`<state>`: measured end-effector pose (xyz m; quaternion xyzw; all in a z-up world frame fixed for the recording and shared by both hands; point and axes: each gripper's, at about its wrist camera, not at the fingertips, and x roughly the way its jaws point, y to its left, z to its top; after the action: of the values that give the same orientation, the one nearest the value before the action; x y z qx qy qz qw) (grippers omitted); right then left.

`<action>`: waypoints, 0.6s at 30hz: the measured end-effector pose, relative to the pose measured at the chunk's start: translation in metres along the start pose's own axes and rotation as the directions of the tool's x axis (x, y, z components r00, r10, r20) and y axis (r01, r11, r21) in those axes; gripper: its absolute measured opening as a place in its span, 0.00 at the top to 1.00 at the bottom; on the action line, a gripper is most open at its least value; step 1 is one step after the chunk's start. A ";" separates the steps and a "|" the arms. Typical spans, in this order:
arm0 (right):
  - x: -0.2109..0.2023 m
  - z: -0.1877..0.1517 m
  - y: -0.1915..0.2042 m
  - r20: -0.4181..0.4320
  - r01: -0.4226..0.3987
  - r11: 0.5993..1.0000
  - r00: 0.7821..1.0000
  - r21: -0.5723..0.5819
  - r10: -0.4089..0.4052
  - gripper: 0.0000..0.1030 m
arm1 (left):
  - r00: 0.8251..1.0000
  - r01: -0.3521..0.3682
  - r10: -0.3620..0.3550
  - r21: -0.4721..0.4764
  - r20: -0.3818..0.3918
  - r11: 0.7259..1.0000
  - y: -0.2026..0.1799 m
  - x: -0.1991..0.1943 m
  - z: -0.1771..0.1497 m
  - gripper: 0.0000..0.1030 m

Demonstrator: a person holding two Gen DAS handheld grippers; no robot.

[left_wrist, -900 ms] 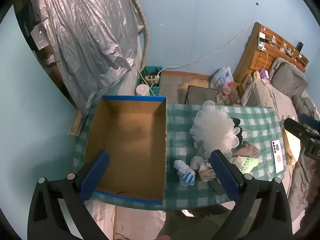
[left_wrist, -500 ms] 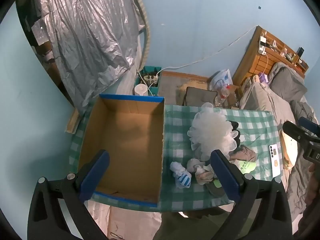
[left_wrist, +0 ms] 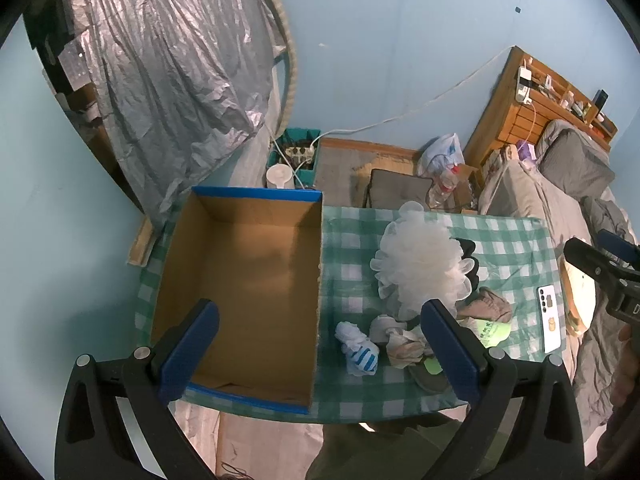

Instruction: Organize soft objects

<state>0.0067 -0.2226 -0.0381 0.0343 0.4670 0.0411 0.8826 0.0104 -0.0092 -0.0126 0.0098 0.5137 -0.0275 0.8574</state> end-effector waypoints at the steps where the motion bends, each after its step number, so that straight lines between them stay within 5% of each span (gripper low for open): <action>1: 0.001 0.000 0.000 -0.001 0.001 1.000 1.000 0.000 -0.001 0.01 | 1.000 0.001 -0.001 0.003 -0.001 1.000 -0.001 0.001 0.000 0.01; 18: 0.005 -0.001 -0.003 -0.009 -0.006 1.000 1.000 0.001 0.006 0.01 | 1.000 0.002 -0.002 0.000 -0.014 1.000 -0.008 0.007 -0.002 0.01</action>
<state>0.0082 -0.2253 -0.0429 0.0362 0.4710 0.0438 0.8803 0.0112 -0.0170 -0.0194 0.0095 0.5196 -0.0283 0.8539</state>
